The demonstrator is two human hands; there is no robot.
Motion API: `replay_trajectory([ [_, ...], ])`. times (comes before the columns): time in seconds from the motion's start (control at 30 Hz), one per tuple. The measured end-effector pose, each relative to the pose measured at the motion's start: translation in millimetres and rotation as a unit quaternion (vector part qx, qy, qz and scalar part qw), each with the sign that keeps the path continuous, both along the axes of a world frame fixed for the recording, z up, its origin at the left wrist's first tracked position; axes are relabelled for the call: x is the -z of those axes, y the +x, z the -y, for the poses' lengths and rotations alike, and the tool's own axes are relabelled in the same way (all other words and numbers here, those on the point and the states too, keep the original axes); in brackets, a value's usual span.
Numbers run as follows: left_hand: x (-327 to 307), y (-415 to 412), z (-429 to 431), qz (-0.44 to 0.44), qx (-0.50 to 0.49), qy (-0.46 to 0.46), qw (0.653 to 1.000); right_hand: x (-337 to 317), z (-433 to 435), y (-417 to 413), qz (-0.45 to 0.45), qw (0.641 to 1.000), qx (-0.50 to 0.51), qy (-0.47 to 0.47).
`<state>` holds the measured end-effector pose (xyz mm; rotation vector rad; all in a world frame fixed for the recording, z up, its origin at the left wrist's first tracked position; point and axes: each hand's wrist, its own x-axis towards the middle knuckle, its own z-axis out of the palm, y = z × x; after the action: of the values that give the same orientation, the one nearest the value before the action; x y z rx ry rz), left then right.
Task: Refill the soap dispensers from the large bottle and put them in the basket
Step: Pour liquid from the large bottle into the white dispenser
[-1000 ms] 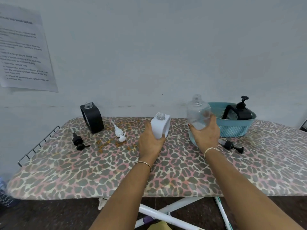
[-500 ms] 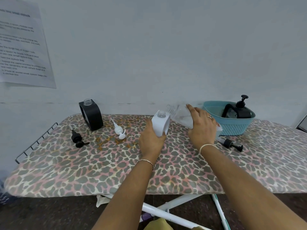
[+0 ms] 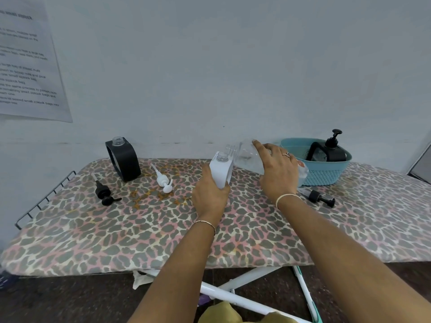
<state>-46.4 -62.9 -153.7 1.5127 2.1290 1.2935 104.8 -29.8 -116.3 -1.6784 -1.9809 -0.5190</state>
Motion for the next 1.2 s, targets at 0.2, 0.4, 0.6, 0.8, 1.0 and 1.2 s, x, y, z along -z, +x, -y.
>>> replay_trajectory([
  [0.2,0.3,-0.7,-0.1,0.005,0.004,0.004,1.0,-6.9,0.2,0.6,0.014,1.0,-0.002,0.007],
  [0.4,-0.3,-1.3,0.0,0.005,0.007,0.004,1.0,-10.9,-2.0,2.1,0.034,0.999,-0.006,0.009],
  [0.6,-0.7,-3.8,-0.2,0.001,0.011,-0.005,1.0,-16.5,-1.8,3.2,0.058,0.998,-0.002,-0.007],
  [0.8,-0.2,-10.3,-2.3,0.006,0.038,-0.004,0.999,-19.8,-0.6,3.6,0.067,0.998,-0.007,0.0],
  [1.0,0.7,-15.5,-5.5,0.007,0.054,-0.005,0.998,-22.4,-1.3,3.7,0.076,0.997,-0.01,0.0],
  [1.2,2.2,-17.0,-6.6,0.016,0.062,0.001,0.998,-23.1,-1.8,3.5,0.08,0.997,-0.007,0.0],
])
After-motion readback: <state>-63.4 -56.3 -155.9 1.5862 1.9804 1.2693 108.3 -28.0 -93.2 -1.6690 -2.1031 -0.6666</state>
